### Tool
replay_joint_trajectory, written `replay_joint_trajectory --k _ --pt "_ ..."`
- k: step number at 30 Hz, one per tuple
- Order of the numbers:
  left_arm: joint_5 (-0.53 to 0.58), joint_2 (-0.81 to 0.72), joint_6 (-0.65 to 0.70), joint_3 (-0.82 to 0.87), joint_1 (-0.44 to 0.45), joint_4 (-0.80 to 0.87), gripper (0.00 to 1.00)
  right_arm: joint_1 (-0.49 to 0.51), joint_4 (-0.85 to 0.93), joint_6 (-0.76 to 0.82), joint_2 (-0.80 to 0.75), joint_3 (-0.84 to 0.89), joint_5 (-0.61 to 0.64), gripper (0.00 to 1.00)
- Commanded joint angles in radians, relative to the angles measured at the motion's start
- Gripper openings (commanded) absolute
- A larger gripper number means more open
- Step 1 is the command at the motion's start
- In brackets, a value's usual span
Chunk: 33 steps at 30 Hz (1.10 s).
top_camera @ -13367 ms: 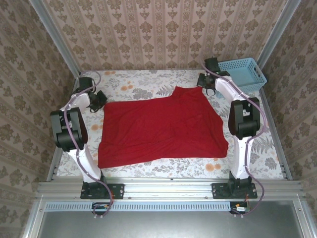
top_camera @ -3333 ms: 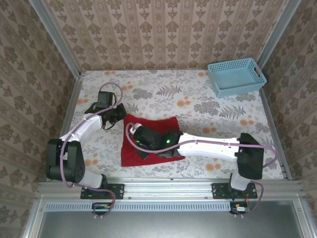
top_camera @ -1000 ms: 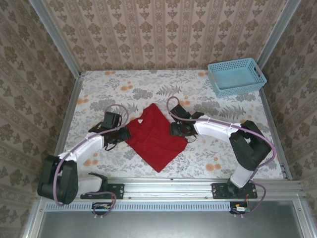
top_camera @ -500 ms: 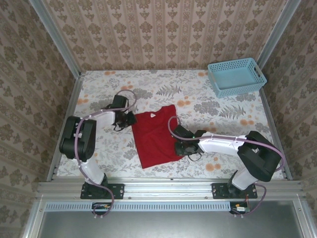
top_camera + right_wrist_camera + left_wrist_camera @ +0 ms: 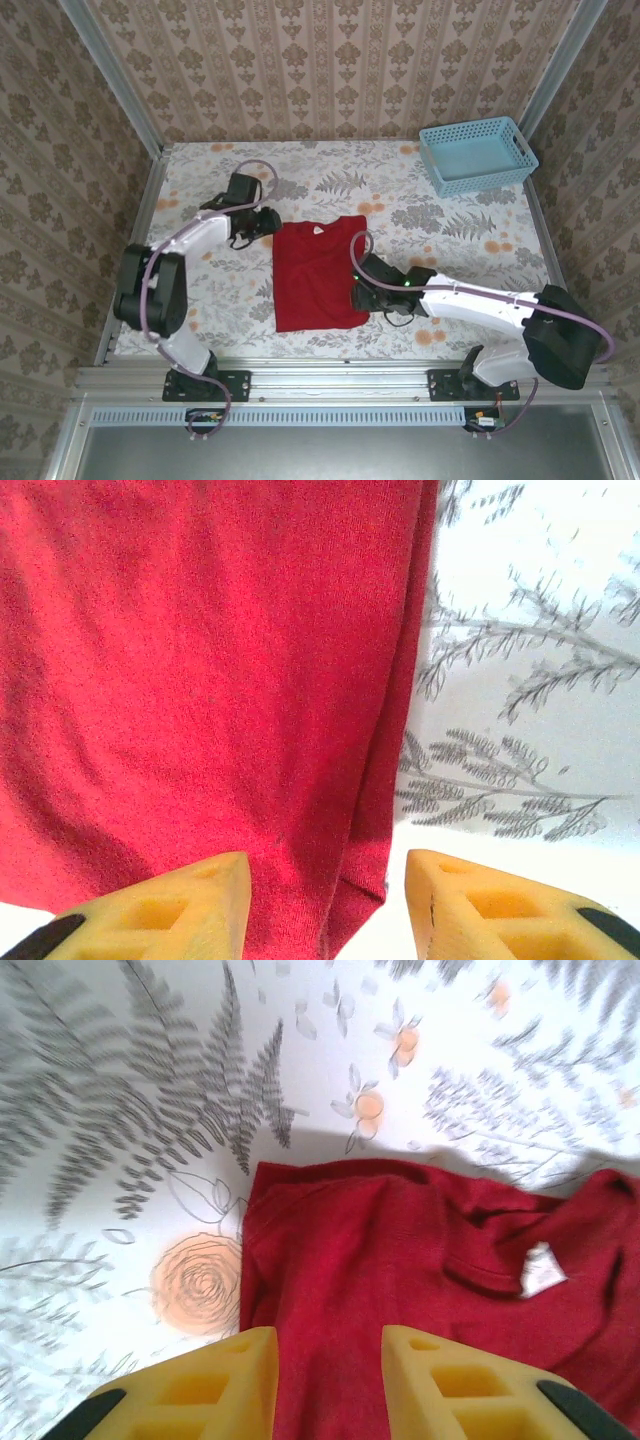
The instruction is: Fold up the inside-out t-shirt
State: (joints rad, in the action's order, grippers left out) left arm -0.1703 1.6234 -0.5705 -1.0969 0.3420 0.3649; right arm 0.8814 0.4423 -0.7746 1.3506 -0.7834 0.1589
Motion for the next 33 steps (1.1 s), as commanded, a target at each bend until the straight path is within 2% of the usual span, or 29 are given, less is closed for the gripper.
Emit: replay_joint_trajectory --k 1,5,10,16,22,28,33 --pt "0.078 -0.080 0.029 0.036 0.042 0.074 0.35 -0.006 0.052 0.064 0.016 -0.058 0.057 0.44" --pt "0.025 -0.082 0.010 0.080 0.083 -0.009 0.35 0.026 0.012 0.090 0.070 -0.084 0.035 0.41" --pt "-0.036 0.045 -0.010 0.035 0.104 -0.081 0.32 0.080 -0.010 0.081 0.141 -0.093 0.026 0.39" --pt "-0.064 0.215 -0.023 -0.063 0.099 -0.130 0.31 0.124 -0.028 0.051 0.220 -0.071 -0.004 0.37" --pt "-0.074 0.331 -0.035 -0.124 0.064 -0.131 0.31 0.148 -0.017 -0.002 0.228 0.000 -0.004 0.34" --pt "-0.066 0.338 -0.035 -0.147 0.025 -0.097 0.32 0.148 -0.040 -0.040 0.216 0.071 -0.016 0.32" --pt "-0.045 0.245 0.007 -0.178 0.032 -0.014 0.37 0.141 0.034 0.014 0.145 0.004 0.026 0.33"
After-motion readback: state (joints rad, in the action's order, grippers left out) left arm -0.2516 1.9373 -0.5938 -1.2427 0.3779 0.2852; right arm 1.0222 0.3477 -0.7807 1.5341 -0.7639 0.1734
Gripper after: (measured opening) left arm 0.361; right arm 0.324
